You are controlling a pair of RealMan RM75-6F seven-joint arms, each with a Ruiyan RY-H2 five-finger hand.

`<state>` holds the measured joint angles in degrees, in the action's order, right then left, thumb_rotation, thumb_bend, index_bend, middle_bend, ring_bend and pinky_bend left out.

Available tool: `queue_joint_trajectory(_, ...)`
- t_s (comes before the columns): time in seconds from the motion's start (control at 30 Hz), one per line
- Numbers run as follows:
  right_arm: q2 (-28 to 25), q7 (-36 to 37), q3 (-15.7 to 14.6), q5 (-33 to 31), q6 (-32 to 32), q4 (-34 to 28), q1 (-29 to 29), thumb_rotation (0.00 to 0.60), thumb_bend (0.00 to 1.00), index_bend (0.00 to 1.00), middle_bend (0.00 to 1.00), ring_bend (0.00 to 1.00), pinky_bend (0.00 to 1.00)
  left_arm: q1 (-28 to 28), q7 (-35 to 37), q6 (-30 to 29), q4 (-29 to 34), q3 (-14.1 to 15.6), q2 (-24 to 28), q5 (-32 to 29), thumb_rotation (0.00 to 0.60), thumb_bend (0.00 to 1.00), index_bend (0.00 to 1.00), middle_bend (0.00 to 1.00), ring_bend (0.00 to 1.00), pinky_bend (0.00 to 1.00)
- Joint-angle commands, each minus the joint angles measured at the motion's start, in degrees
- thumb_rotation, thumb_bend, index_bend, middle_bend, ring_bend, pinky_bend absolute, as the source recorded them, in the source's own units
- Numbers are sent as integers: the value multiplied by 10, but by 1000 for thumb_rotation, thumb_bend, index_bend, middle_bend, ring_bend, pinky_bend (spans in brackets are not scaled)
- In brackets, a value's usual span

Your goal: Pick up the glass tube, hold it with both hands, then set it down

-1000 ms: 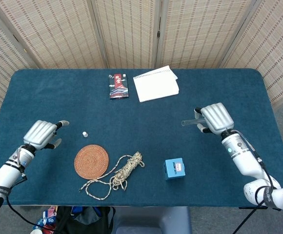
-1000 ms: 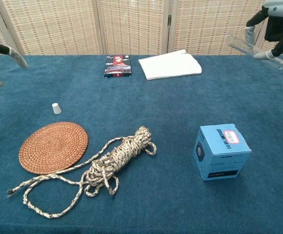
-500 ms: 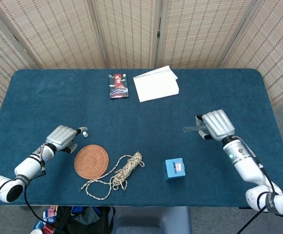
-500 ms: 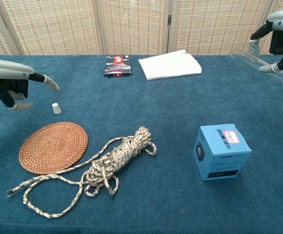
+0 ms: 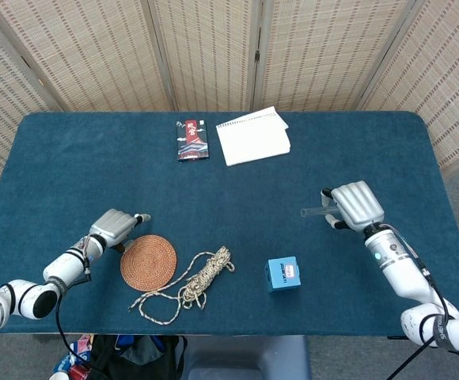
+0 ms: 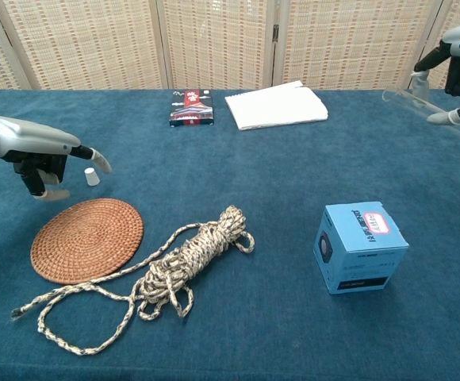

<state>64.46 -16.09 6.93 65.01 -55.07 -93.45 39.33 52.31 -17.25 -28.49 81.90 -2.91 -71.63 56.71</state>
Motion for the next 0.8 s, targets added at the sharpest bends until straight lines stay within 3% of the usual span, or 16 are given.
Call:
queue_joint_trajectory(0.03, 0, 0, 0, 0, 1, 1, -1, 600, 607, 846, 1000, 1000, 1000, 17, -21, 3, -6, 19, -3, -36, 600, 452, 115, 958, 977, 979)
queue_joint_trajectory(0.47, 8, -4, 5, 3, 2, 3, -3, 600, 607, 846, 1000, 1000, 1000, 35, -46, -21, 7, 69, 19, -113, 597, 452, 106, 953, 975, 979)
queue_joint_trajectory(0.8, 3, -9, 7, 3, -5, -8, -9, 600, 607, 846, 1000, 1000, 1000, 28, -16, -41, 21, 59, 22, -91, 591, 452, 106, 953, 975, 979)
